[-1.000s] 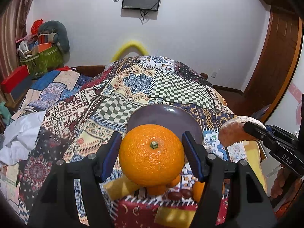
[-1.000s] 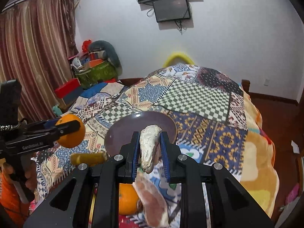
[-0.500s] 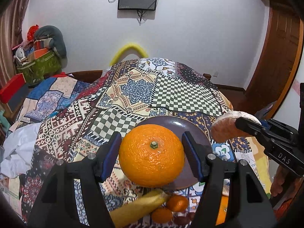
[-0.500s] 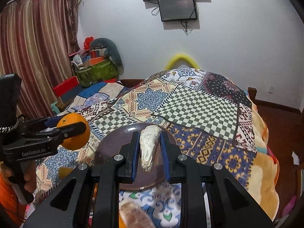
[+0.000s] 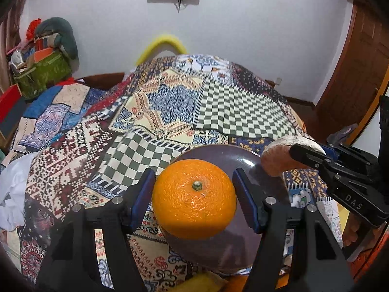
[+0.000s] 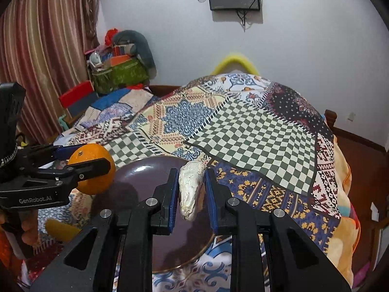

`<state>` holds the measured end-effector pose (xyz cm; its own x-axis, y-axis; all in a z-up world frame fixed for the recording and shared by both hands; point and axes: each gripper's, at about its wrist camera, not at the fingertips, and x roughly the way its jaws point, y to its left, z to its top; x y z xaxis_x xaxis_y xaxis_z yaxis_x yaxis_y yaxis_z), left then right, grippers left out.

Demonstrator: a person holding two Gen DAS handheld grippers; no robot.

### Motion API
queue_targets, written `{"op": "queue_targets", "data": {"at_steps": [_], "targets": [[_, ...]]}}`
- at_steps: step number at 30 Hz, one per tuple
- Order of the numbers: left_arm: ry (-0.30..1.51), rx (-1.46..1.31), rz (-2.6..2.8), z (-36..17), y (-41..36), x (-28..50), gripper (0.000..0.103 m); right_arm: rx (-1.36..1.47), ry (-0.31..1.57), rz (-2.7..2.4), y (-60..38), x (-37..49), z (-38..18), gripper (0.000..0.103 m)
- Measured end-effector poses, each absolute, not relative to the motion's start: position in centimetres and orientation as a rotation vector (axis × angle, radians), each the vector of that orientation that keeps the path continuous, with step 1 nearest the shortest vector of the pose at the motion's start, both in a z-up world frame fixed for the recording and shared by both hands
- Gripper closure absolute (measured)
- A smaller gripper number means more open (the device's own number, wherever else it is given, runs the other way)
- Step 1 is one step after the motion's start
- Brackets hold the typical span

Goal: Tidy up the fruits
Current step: 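Carry the pomelo segment onto the dark plate with the right tool while the left tool sets the orange there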

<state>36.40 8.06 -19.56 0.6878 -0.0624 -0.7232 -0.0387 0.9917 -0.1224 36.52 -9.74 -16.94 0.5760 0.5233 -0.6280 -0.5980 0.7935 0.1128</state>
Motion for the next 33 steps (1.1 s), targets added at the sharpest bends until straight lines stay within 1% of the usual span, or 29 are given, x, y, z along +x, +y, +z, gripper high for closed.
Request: {"op": "queue_targets", "data": {"at_steps": [8, 10, 13, 15, 17, 19, 24, 33], "targets": [[0.892, -0.109, -0.017, -21.7, 7.6, 38.0, 0.038, -0.151, 0.737, 0.699, -8.7, 36.5, -18.4, 0.083], [0.909, -0.101, -0.017, -22.2, 7.5, 38.2, 0.038, -0.126, 0.757, 0.728, -8.8, 36.5, -18.3, 0.080], [0.923, -0.109, -0.023, -22.5, 7.4, 38.2, 0.038, -0.104, 0.788, 0.756, -8.8, 36.7, -18.3, 0.080], [0.893, -0.105, -0.022, -21.9, 7.4, 37.7, 0.038, -0.111, 0.799, 0.767, -8.7, 36.4, -18.4, 0.079], [0.862, -0.102, -0.022, -20.9, 7.3, 37.3, 0.038, -0.114, 0.813, 0.777, -8.6, 36.0, -18.4, 0.073], [0.853, -0.097, -0.024, -20.2, 7.3, 37.1, 0.038, -0.114, 0.811, 0.779, -8.6, 35.5, -18.4, 0.071], [0.831, -0.073, -0.008, -19.0, 7.2, 35.7, 0.038, -0.103, 0.792, 0.769, -9.2, 34.1, -17.6, 0.069], [0.822, -0.071, 0.008, -17.6, 7.9, 31.7, 0.038, -0.081, 0.752, 0.715, -11.6, 31.7, -15.5, 0.068]]}}
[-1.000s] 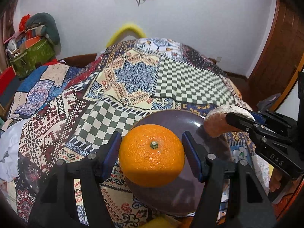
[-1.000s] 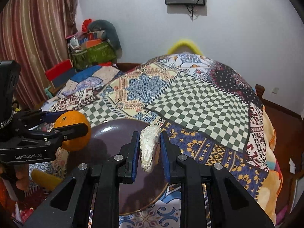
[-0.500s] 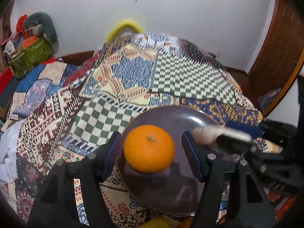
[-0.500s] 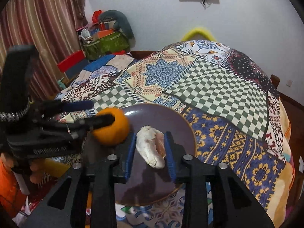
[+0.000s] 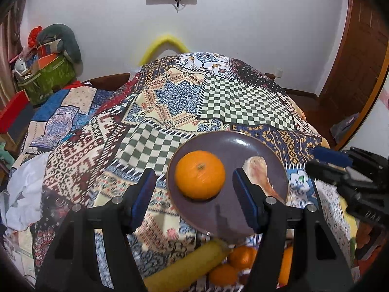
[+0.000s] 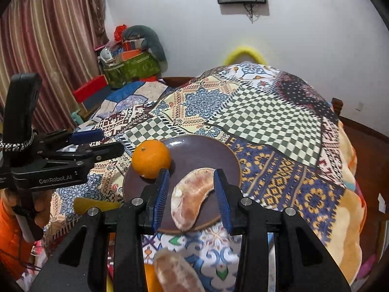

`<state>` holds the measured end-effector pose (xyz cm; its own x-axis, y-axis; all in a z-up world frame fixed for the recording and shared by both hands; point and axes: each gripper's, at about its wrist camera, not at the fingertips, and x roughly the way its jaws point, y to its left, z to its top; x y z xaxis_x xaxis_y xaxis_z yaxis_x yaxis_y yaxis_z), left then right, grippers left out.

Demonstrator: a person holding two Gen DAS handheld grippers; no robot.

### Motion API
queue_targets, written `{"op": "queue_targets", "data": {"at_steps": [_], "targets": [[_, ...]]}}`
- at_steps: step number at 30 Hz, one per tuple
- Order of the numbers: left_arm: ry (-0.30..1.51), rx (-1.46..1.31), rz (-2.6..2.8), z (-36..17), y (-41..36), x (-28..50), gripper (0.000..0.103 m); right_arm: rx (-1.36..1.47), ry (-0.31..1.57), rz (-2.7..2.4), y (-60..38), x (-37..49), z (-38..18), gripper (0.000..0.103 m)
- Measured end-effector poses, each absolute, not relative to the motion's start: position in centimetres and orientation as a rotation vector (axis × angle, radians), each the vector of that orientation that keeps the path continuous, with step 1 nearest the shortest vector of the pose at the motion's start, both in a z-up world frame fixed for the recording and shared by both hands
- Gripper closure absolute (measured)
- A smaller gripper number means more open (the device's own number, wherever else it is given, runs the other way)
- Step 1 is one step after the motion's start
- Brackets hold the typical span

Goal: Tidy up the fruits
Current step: 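Carry the pomelo segment onto the dark plate with the right tool while the left tool sets the orange there, then move the right tool to another pomelo segment while the left tool approaches a yellow cylindrical fruit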

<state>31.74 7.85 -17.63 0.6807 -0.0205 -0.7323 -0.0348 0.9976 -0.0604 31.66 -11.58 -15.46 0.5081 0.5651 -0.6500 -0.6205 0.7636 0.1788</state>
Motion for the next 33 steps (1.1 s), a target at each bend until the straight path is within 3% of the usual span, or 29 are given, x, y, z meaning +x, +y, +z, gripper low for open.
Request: {"op": "queue_targets", "data": {"at_steps": [12, 18, 33], "targets": [[0.875, -0.068, 0.032, -18.5, 9.4, 26.1, 0.038, -0.078, 0.735, 0.644, -14.5, 27.7, -14.5, 0.067], [0.934, -0.077, 0.040, -20.3, 10.2, 23.7, 0.037, -0.091, 0.745, 0.621, -15.5, 25.5, -15.0, 0.060], [1.027, -0.109, 0.045, -24.5, 11.5, 21.2, 0.036, -0.102, 0.895, 0.587, -16.3, 22.7, -20.1, 0.058]]}}
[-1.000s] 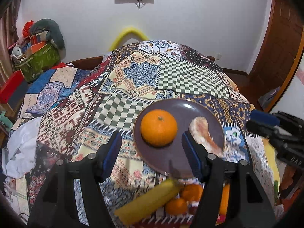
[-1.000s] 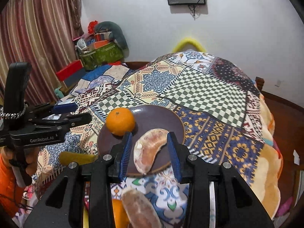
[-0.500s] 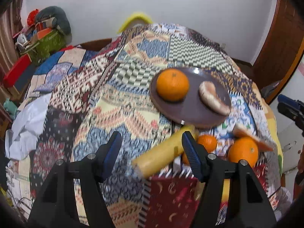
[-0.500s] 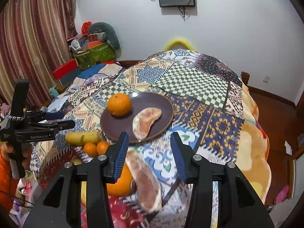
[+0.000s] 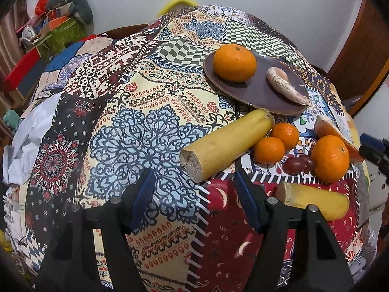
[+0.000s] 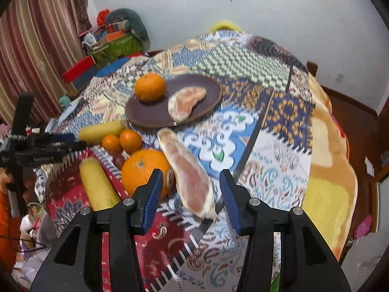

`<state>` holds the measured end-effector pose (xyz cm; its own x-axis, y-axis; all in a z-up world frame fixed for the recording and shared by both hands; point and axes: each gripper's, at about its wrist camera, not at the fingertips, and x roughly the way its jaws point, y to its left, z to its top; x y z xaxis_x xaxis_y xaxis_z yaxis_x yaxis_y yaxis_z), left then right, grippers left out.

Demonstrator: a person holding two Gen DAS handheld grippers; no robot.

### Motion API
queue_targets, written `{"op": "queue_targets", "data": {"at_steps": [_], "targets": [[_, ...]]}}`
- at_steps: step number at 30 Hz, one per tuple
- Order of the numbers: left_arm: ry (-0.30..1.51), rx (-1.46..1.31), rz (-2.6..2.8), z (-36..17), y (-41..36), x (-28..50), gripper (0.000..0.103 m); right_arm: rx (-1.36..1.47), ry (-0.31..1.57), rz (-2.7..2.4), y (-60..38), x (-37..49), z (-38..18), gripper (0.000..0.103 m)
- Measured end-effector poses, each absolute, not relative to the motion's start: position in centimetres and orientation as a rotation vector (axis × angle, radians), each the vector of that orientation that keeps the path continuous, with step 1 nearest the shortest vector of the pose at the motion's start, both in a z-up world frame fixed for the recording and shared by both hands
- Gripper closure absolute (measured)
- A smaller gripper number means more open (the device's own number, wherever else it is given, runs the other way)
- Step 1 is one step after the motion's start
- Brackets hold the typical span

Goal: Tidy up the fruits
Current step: 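Move the right tool to another pomelo segment while the left tool approaches a yellow cylindrical fruit, then grasp the pomelo segment with the right tool while the left tool grasps the yellow fruit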

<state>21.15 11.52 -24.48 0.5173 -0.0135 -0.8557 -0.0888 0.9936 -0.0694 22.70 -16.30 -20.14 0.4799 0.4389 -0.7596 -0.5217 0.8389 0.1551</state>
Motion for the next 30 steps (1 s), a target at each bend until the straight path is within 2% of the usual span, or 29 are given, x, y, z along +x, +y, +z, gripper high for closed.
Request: {"op": "queue_targets", "data": {"at_steps": [12, 13, 16, 17, 22, 30], "targets": [[1.027, -0.029, -0.023, -25.3, 10.5, 23.9, 0.030, -0.133, 0.952, 0.568, -15.7, 23.8, -22.6, 0.058], [1.027, -0.016, -0.030, -25.4, 10.3, 24.1, 0.030, -0.132, 0.954, 0.572, -15.7, 23.9, -22.8, 0.059], [1.013, 0.011, -0.039, -25.8, 9.6, 24.4, 0.031, -0.119, 0.963, 0.602, -15.7, 24.1, -23.1, 0.071], [1.005, 0.013, -0.047, -25.8, 9.4, 24.4, 0.034, -0.118, 0.962, 0.604, -15.6, 24.0, -23.1, 0.071], [0.970, 0.026, -0.035, -25.8, 9.0, 23.8, 0.037, -0.093, 0.952, 0.602, -15.9, 23.9, -23.1, 0.073], [0.950, -0.032, -0.030, -25.4, 9.3, 21.0, 0.060, -0.065, 0.948, 0.560, -17.0, 23.0, -22.7, 0.075]]}}
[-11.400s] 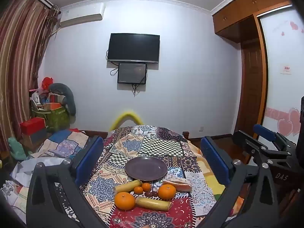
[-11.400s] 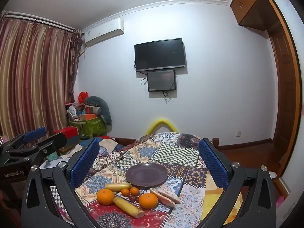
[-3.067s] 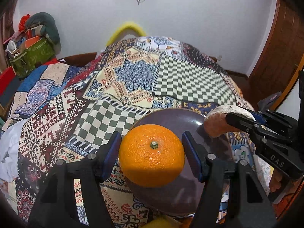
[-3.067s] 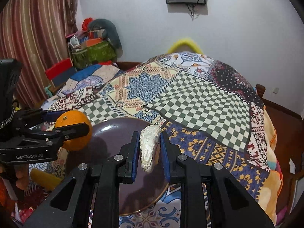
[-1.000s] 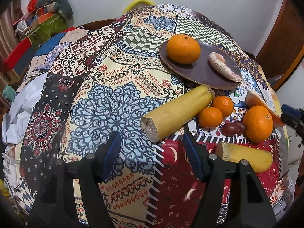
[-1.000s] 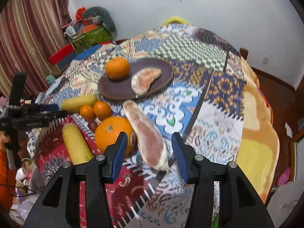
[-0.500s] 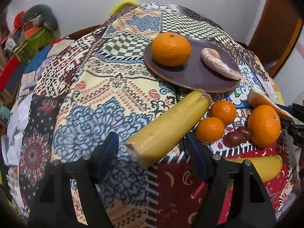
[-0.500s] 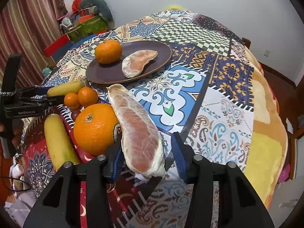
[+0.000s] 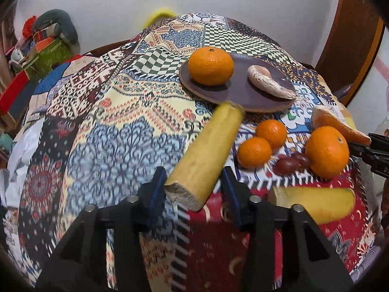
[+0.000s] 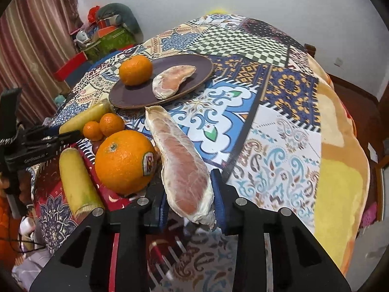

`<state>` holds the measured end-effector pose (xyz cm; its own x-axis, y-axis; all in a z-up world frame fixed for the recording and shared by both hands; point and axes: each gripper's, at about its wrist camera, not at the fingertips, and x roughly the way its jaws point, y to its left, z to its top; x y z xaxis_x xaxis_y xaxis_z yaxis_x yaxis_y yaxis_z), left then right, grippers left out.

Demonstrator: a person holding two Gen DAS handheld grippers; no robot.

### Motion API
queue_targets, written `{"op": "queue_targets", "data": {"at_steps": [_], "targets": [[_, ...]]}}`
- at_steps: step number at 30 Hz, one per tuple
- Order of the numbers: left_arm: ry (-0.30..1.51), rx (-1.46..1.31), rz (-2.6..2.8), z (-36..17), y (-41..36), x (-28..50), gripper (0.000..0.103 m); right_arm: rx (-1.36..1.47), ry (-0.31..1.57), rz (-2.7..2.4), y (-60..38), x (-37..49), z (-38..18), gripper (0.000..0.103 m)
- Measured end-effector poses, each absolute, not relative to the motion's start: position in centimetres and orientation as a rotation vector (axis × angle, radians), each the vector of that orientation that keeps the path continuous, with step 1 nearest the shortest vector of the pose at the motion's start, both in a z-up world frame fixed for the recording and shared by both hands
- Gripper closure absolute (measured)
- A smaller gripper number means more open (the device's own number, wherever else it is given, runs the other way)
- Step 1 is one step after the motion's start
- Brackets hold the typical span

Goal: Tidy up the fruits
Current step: 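Grasp the pomelo segment with the right tool while the left tool grasps the yellow fruit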

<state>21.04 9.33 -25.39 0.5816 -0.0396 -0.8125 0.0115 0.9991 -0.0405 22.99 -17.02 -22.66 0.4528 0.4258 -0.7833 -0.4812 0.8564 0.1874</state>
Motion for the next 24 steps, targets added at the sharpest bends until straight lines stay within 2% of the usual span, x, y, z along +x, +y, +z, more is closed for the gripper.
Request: {"op": "queue_targets", "data": {"at_steps": [12, 24], "targets": [[0.961, -0.079, -0.008, -24.7, 8.5, 16.2, 0.068, -0.076, 0.955, 0.545, -18.6, 20.5, -22.1, 0.076], [1.025, -0.084, -0.064, -24.4, 8.7, 16.9, 0.068, -0.076, 0.991, 0.560, -18.5, 20.9, -22.5, 0.074]]}}
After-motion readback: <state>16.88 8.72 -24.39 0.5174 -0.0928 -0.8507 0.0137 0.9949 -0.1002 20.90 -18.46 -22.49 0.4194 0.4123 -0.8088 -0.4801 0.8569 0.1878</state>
